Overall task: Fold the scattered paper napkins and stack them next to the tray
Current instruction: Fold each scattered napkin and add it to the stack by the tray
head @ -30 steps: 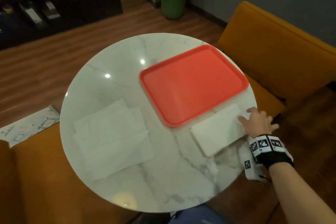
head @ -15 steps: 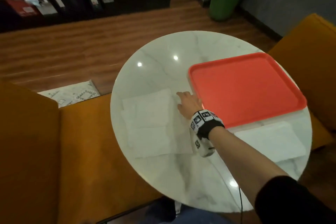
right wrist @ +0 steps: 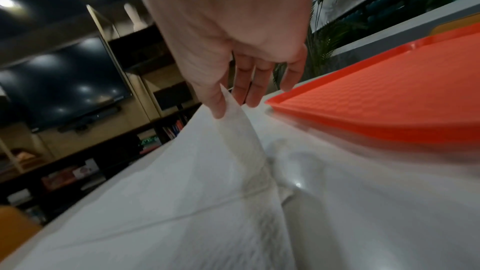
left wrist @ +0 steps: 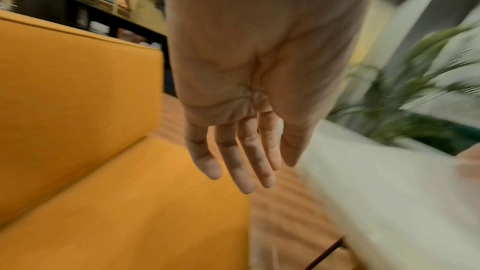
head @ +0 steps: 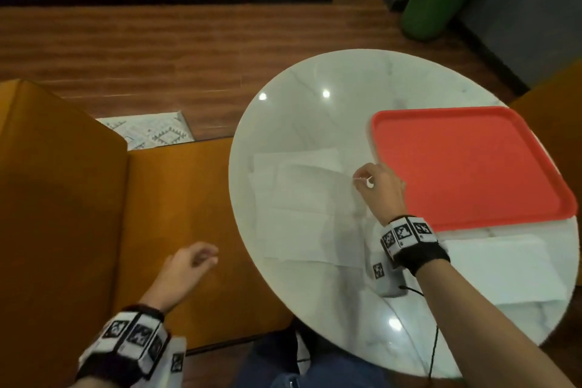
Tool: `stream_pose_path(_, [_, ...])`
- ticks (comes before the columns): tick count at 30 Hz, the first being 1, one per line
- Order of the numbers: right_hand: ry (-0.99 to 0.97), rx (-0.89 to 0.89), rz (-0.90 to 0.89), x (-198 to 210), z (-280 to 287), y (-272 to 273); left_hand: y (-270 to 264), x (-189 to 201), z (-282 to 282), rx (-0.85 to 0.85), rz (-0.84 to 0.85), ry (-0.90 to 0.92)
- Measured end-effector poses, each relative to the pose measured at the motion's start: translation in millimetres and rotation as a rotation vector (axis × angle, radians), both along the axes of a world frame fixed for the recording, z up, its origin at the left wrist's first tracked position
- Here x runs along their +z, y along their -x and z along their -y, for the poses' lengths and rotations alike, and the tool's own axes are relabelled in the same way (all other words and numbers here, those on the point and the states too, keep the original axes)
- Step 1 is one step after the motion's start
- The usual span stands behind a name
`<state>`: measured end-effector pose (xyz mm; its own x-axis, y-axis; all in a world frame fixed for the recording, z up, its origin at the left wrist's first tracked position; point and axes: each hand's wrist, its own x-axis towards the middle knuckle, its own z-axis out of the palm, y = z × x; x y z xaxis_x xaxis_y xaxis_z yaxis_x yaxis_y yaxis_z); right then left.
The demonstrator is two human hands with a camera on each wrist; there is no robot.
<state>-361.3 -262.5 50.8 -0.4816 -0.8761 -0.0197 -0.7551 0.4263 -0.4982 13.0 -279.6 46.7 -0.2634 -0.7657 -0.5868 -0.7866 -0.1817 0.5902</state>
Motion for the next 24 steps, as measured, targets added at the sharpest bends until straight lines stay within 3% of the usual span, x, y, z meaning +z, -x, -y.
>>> stream_pose_path(5, [0.089,0.05,0.159,17.9,-28.5,1.9,104.0,41.1,58.4,-0.268,-0.128,0.417])
stream_pose_path(8, [0.109,0.072,0.266,26.8,-40.1,0.5,150.9,49.5,73.6,-0.515,-0.032,0.59])
stream_pose_path(11, [0.126,0.068,0.307,30.1,-50.3,-0.1,175.3,46.2,78.2,-0.672,0.081,0.652])
stream_pose_path(18, [0.093,0.107,0.309,24.2,-83.3,-3.9,144.6,24.3,49.4,-0.654,-0.091,0.697])
stream_pose_path(24, [-0.098,0.266,0.08,-4.4,-110.5,-22.2,118.8,4.2,21.0,-0.7,-0.035,0.614])
